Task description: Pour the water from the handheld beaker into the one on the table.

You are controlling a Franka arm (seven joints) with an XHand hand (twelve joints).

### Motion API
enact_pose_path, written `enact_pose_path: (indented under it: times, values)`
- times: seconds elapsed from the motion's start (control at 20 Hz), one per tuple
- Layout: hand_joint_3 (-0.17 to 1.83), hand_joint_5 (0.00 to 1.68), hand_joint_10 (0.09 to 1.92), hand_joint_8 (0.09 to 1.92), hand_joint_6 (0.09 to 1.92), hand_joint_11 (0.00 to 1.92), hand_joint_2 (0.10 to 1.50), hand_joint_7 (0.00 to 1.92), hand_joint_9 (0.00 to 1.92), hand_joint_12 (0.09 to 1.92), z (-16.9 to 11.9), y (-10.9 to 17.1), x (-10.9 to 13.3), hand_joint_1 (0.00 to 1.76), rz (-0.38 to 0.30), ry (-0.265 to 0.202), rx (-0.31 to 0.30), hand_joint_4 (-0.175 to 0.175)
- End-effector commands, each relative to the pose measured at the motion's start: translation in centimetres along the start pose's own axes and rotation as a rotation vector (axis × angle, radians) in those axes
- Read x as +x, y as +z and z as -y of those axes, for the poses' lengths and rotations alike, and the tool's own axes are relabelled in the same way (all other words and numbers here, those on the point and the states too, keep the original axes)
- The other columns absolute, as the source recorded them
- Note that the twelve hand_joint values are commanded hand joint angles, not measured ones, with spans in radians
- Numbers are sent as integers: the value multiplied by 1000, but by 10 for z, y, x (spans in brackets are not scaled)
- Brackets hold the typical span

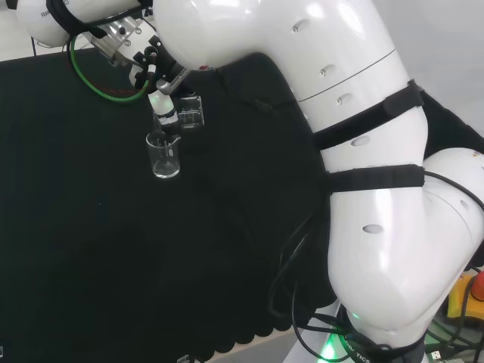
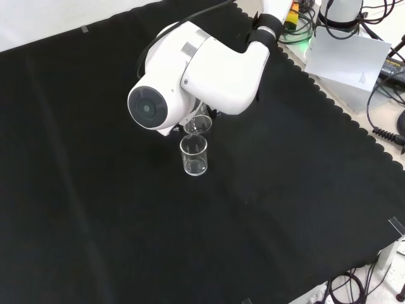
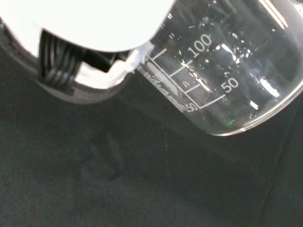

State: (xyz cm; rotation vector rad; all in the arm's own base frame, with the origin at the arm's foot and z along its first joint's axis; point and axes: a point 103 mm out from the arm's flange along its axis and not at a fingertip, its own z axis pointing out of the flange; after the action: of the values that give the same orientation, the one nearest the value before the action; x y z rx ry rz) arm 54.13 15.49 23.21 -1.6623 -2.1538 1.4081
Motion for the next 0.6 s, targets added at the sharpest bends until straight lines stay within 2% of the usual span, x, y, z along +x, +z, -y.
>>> enact_pose_path:
  times: [0.05, 0.6]
  values:
    - [582, 1279, 87, 570, 608, 1250, 686, 1332, 1610, 783, 0, 0, 0, 1308, -2, 3, 1, -175]
    - [583, 1278, 87, 572, 610, 1251, 686, 1331, 1611, 783, 1, -1, 1, 1308, -7, 7, -8, -175]
